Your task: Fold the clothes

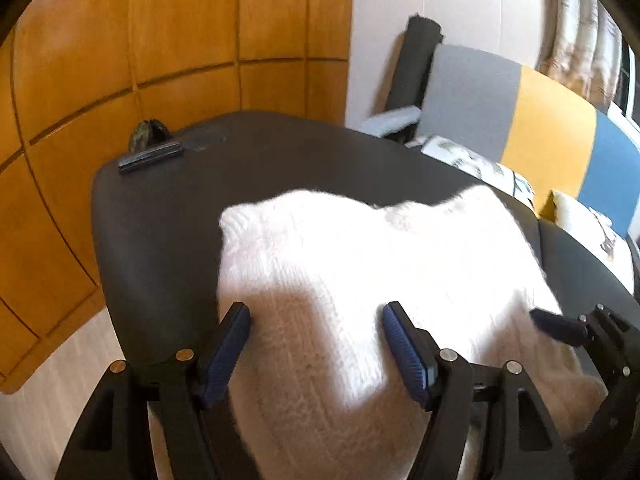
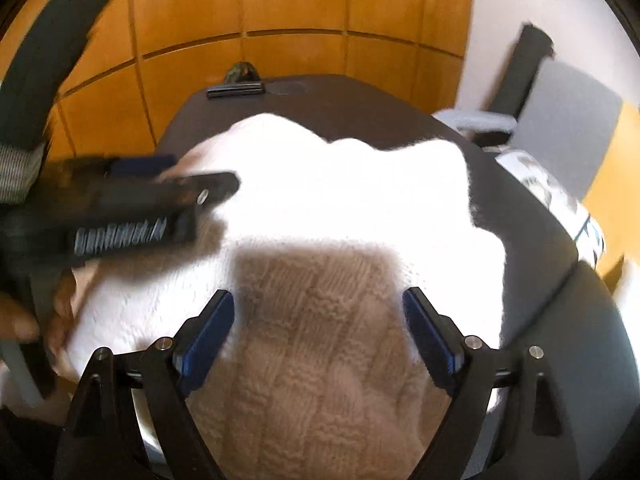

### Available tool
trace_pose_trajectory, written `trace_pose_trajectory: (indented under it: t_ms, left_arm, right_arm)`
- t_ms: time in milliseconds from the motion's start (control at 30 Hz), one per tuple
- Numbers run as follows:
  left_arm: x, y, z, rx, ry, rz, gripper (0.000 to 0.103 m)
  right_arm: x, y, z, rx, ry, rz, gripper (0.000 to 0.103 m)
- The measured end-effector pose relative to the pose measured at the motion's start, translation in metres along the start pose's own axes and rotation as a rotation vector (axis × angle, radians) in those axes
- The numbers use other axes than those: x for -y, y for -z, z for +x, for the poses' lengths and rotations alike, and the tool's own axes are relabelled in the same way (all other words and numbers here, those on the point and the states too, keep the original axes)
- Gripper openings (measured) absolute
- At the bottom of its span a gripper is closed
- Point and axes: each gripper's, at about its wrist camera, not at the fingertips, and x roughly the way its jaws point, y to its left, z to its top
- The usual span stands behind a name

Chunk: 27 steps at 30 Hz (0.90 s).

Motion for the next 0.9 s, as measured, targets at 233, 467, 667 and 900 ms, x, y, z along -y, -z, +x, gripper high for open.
trace_pose_trajectory:
  t_ms: [233,467,667,900]
  left_arm:
    - [-0.019,0.008,-0.068,0.019,-0.006,-0.009,0.07]
    - [-0.022,0.018,-0.131,0.1,-0.052,0.019,0.07]
    - [-0.023,0.006,-0.182,0.224,-0.04,-0.025,0.069]
    - [-0.021,0.005,-0.204,0.256,0.034,-0.054,0.068]
  right_arm:
    - [-0.025,-0.003,-0.051,0.039,0.085,0.16,0.091]
    - [-0.054,-0.001,-0.092,0.084,0.083,0.294,0.095]
    - [-0.07,-0.009,-0.111,0.135,0.091,0.278,0.096]
    - [-0.075,-0.014,-0.119,0.163,0.112,0.235,0.096]
